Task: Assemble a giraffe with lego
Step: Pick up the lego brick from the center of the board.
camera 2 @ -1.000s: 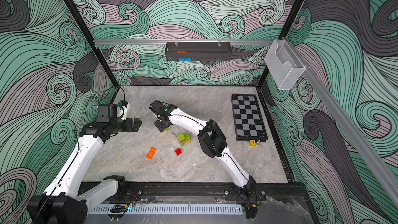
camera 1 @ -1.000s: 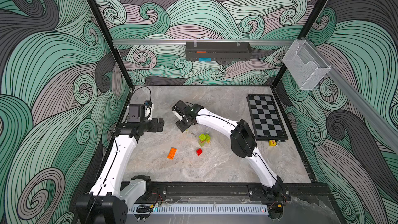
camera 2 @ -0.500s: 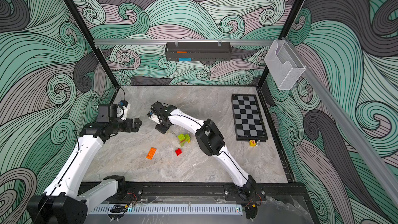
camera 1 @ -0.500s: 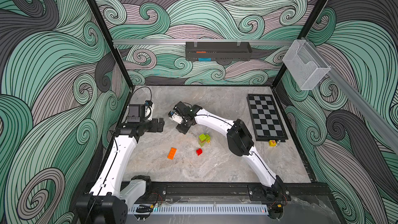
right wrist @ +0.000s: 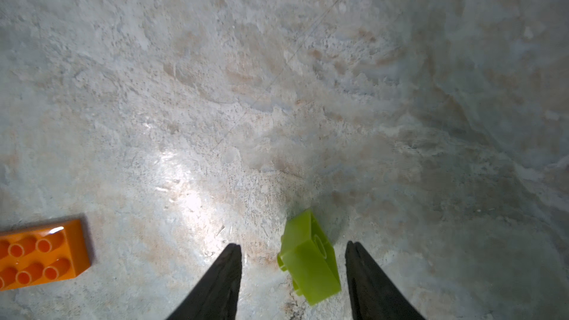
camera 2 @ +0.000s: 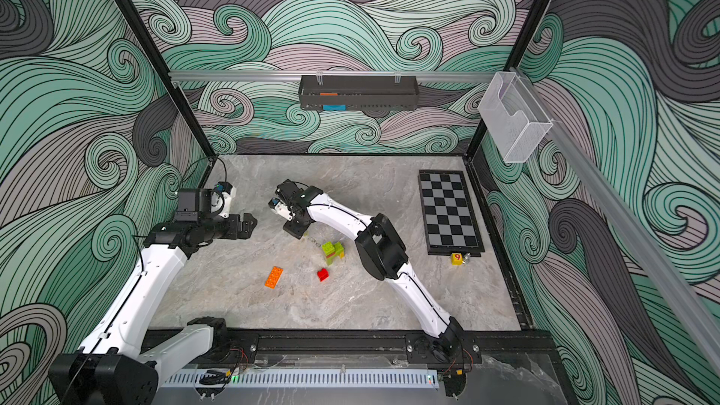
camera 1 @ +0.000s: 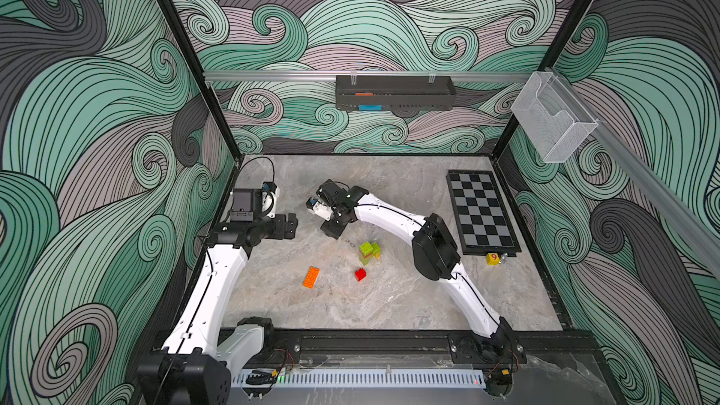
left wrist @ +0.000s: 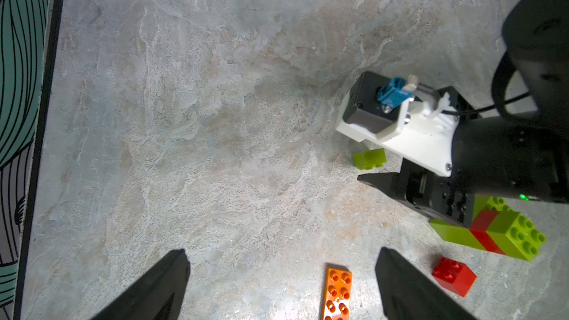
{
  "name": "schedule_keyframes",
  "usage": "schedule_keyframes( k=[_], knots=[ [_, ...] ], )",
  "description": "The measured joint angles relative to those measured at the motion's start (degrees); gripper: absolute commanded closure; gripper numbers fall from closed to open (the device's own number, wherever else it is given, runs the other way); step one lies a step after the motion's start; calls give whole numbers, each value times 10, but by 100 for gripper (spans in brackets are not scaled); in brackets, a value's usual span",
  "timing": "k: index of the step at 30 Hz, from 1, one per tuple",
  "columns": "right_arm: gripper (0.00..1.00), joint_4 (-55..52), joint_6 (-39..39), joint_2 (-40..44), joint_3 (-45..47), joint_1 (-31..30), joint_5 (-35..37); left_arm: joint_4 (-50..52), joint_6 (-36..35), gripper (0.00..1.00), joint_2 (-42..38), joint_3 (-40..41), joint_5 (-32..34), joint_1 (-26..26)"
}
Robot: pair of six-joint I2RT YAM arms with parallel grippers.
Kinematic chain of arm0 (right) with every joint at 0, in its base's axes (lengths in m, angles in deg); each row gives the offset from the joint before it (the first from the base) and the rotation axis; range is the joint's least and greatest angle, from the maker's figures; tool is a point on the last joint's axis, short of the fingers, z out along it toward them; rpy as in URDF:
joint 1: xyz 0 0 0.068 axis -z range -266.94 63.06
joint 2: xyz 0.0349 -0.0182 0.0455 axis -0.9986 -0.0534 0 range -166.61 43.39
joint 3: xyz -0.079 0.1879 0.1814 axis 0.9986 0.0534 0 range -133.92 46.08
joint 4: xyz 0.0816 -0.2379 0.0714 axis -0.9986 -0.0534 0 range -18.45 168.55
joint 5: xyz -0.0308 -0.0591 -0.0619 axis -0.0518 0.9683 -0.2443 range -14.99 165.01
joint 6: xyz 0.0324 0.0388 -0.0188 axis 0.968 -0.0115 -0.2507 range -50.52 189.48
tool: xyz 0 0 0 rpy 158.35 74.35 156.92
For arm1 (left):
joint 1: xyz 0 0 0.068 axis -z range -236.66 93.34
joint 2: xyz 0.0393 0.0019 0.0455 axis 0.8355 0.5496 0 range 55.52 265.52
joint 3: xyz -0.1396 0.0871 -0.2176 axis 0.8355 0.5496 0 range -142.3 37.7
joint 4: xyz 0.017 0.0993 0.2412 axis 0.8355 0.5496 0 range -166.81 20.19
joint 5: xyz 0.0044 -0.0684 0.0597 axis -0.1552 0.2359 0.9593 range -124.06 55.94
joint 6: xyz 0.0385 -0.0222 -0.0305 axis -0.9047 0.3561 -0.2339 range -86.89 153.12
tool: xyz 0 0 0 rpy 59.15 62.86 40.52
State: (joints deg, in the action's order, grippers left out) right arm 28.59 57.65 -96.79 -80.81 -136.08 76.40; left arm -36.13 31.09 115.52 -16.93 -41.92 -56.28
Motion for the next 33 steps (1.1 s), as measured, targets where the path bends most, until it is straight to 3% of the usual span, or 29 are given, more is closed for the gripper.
schedule_keyframes(
  k=[11, 19, 23, 28, 33],
  knots=[
    [43, -10, 29, -5, -9, 11, -1, 0, -1, 1, 0, 0, -3, 0],
    [51, -12, 23, -24, -9, 8, -18, 0, -1, 1, 0, 0, -3, 0],
    [61, -16, 22, -36, -9, 8, -16, 0, -1, 1, 0, 0, -3, 0],
    [83, -18, 25, -36, -9, 8, -14, 0, -2, 1, 0, 0, -3, 0],
    [91, -19, 35, -33, -8, 9, -11, 0, -13, 1, 0, 0, -9, 0]
  ],
)
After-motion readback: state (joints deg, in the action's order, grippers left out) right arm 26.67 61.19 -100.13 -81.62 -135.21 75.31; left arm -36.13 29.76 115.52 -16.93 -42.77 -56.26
